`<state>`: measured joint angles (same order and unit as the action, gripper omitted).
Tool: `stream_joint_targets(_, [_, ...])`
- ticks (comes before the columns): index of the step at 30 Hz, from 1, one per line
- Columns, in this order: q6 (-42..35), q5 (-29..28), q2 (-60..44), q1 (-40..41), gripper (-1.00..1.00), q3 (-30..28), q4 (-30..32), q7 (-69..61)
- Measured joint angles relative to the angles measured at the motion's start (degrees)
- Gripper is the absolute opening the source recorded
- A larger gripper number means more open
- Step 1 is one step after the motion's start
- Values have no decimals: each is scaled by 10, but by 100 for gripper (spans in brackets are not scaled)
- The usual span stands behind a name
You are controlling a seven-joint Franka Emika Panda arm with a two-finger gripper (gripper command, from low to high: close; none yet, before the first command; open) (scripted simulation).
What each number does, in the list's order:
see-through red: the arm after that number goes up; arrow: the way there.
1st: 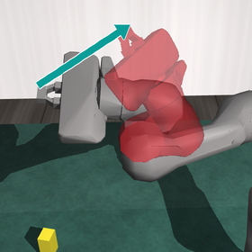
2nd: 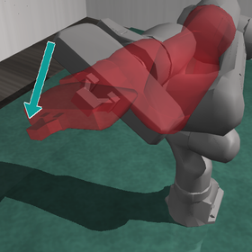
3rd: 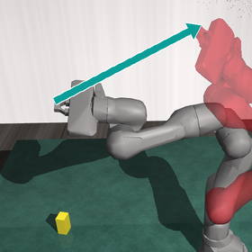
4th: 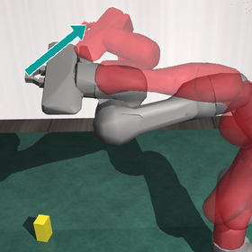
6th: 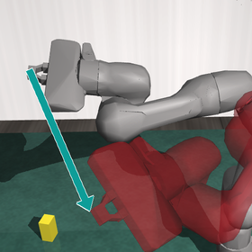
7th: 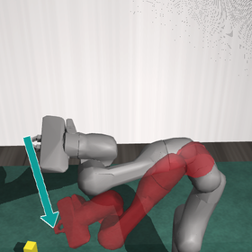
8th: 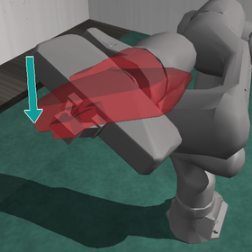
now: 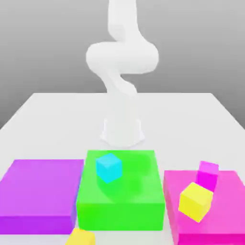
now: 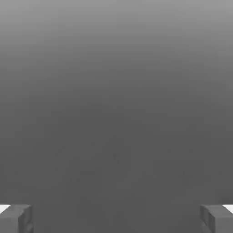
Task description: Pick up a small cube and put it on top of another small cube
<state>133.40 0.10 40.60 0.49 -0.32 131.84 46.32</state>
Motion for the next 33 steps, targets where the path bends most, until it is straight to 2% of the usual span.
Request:
stream_joint_targets(28, [182, 28, -585, 53, 0, -39, 6, 41])
stream_joint_targets(32, [239, 39, -669, 60, 0, -32, -8, 35])
stream_joint_targets(33, [253, 41, -687, 62, -100, -30, -11, 33])
